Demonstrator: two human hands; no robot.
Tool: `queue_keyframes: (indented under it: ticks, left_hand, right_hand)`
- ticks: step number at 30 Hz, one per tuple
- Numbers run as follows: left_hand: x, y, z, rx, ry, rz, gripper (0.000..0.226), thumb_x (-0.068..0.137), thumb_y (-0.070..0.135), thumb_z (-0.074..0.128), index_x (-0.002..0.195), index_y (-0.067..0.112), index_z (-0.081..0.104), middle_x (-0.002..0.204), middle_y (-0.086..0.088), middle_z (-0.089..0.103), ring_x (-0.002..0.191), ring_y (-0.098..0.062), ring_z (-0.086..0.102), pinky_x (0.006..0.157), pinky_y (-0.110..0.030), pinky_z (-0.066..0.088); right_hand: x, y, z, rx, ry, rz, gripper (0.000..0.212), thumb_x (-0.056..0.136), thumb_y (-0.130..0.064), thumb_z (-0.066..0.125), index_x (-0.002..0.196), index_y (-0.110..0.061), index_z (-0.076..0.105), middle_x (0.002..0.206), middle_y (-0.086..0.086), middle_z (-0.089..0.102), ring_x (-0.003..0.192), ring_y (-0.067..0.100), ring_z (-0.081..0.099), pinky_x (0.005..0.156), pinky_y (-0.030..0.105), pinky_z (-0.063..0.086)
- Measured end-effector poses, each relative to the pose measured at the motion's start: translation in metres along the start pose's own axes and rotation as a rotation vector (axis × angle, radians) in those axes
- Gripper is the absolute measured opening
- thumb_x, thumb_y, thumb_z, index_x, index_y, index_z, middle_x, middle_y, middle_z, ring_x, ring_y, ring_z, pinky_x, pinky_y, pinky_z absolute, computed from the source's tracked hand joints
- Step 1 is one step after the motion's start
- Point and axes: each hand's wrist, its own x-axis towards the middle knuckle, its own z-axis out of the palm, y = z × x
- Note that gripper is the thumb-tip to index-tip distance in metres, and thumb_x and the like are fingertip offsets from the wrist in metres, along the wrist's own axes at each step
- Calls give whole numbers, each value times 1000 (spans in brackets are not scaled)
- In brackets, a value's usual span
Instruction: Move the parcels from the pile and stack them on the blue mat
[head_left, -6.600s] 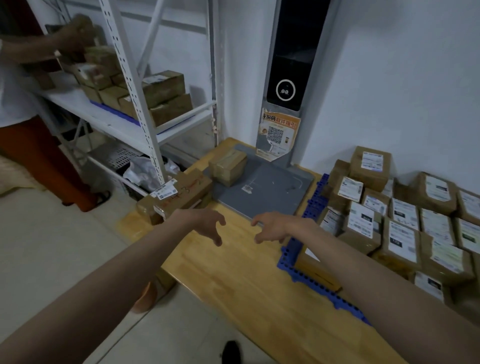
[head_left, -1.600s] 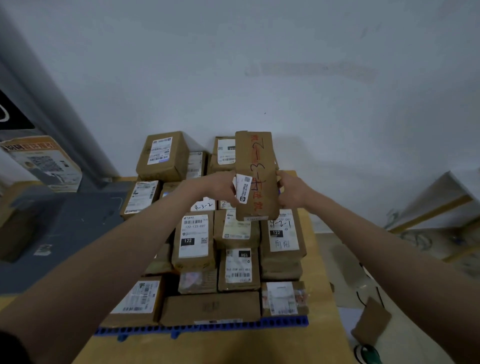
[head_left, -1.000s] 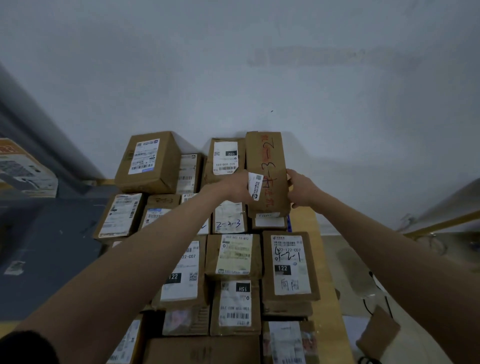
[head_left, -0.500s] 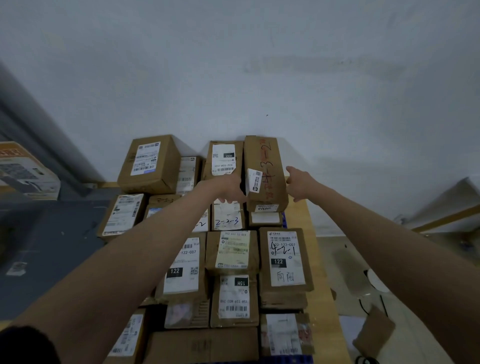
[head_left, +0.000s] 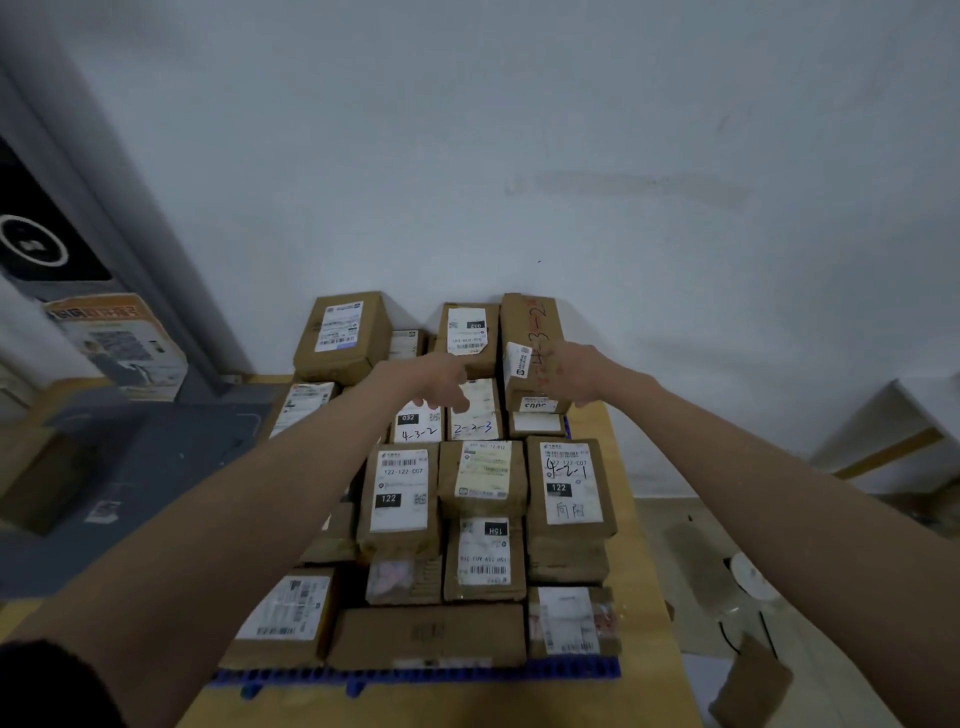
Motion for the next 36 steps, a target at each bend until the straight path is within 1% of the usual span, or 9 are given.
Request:
queue_keyframes:
  ticks: [3, 6, 10, 13, 17, 20, 25, 29, 36]
  left_hand:
    - [-31, -17, 9, -3, 2, -32, 57, 91, 29, 62, 142, 13, 45, 131, -9, 57, 107, -24, 61, 82, -31, 55]
    - [-66, -40, 20, -39, 5, -69, 61, 90, 30, 64, 145, 17, 42, 122, -3, 58, 100, -21, 61, 75, -29, 53]
    - [-109, -80, 38, -26, 8, -123, 65, 88, 33, 66, 146, 20, 38, 111, 0, 56, 91, -16, 60, 68, -26, 50]
    - [-139, -111, 48, 10, 4, -154, 71, 86, 34, 68, 148, 21, 37, 129, -3, 54, 111, -22, 58, 88, -34, 52]
    - [-171, -145, 60, 38, 3, -162, 73, 84, 37, 70, 148, 21, 37, 143, -2, 46, 118, -23, 54, 94, -36, 51]
    - [-192, -168, 69, 92, 8, -143, 70, 86, 36, 69, 147, 18, 39, 148, -2, 40, 125, -25, 48, 97, -36, 47]
    - [-239, -219, 87, 83, 4, -179, 50, 87, 35, 69, 130, 15, 54, 129, -7, 54, 105, -25, 57, 88, -41, 51]
    - [-281, -269, 104, 36, -28, -209, 50, 88, 31, 67, 132, 11, 54, 124, -8, 60, 107, -31, 61, 88, -44, 51]
    - [-349, -366, 143, -46, -71, -318, 59, 86, 36, 70, 135, 15, 46, 128, -9, 57, 108, -28, 60, 94, -42, 52]
  right_hand:
    - [-15, -20, 13, -14, -39, -22, 67, 87, -12, 62, 146, -16, 32, 131, 12, 50, 80, 22, 60, 60, 32, 57]
    - [-29, -44, 31, -38, -83, -66, 71, 86, -15, 66, 147, -19, 31, 124, 8, 52, 68, 13, 55, 41, 19, 45]
    - [-44, -79, 54, -45, -159, -102, 77, 84, -17, 70, 148, -26, 28, 103, -1, 49, 72, 15, 59, 49, 23, 51]
    - [-56, -109, 71, -57, -203, -155, 76, 84, -13, 70, 147, -25, 29, 97, -1, 54, 76, 16, 62, 49, 24, 53]
    - [-75, -148, 93, -68, -350, -215, 74, 83, -13, 71, 145, -26, 33, 103, 1, 62, 83, 21, 68, 64, 32, 61]
    - [-86, -176, 111, -108, -428, -247, 74, 82, -16, 73, 145, -27, 35, 96, 3, 64, 71, 15, 64, 55, 25, 55]
    - [-96, -236, 143, -163, -461, -299, 68, 87, -15, 66, 146, -24, 34, 96, 2, 61, 64, 16, 59, 54, 26, 52]
    - [-105, -285, 179, -163, -468, -348, 62, 89, -17, 66, 144, -21, 38, 99, 1, 60, 75, 16, 62, 59, 27, 52]
    - [-120, -375, 257, -190, -537, -368, 66, 88, -21, 68, 145, -21, 36, 85, -2, 59, 66, 14, 60, 55, 25, 50]
